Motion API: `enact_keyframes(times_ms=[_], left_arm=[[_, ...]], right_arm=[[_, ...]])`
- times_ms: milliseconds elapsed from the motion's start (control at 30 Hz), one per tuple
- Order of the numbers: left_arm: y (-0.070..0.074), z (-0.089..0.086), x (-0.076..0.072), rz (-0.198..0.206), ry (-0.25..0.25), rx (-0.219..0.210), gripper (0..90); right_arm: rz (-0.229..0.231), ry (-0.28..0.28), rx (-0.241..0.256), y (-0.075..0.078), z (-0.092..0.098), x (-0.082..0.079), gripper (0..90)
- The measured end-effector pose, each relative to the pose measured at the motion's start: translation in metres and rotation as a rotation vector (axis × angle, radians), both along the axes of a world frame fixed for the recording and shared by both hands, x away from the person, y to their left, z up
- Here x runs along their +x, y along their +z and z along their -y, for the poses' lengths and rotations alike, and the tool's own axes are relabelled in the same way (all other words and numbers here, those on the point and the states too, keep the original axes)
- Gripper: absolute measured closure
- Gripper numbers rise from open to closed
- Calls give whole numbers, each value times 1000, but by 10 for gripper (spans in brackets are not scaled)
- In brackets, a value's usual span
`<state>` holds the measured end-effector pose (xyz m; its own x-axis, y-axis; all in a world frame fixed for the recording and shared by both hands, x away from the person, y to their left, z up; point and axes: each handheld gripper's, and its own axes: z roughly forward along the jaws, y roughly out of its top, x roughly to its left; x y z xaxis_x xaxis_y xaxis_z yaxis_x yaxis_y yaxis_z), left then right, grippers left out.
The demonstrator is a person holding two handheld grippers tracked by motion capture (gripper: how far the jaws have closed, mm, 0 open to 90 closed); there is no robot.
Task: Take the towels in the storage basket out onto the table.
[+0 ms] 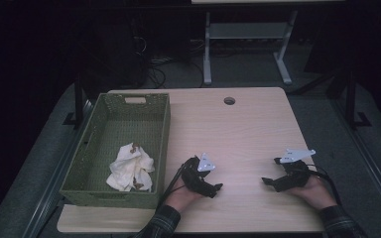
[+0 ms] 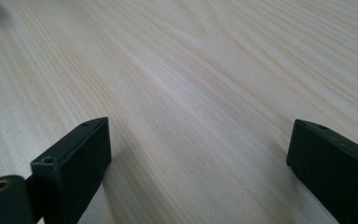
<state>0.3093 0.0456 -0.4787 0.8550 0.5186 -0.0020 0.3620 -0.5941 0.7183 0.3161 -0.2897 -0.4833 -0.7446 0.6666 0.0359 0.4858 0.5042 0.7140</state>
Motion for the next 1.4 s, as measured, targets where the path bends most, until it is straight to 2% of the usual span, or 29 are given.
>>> enact_keyframes(times_ms=[233, 500, 633, 667, 733, 800, 1233, 1400], left_arm=[[0, 0, 1, -5, -4, 0, 121], [5, -2, 6, -21, 4, 43, 123], [7, -2, 5, -23, 3, 40, 125], [9, -1, 4, -27, -3, 58, 125], [10, -1, 4, -28, 1, 58, 126], [13, -2, 3, -41, 8, 37, 126], [25, -4, 1, -66, 23, 13, 129], [28, -5, 0, -68, 29, 21, 129]], right_arm=[[-1, 0, 1, 0, 0, 0, 59], [-2, 0, 1, 0, 0, 0, 59], [-1, 0, 0, 0, 0, 0, 59], [-1, 0, 0, 0, 0, 0, 59], [-1, 0, 0, 0, 0, 0, 59], [-1, 0, 1, 0, 0, 0, 59], [-2, 0, 1, 0, 0, 0, 59], [-1, 0, 1, 0, 0, 0, 59]])
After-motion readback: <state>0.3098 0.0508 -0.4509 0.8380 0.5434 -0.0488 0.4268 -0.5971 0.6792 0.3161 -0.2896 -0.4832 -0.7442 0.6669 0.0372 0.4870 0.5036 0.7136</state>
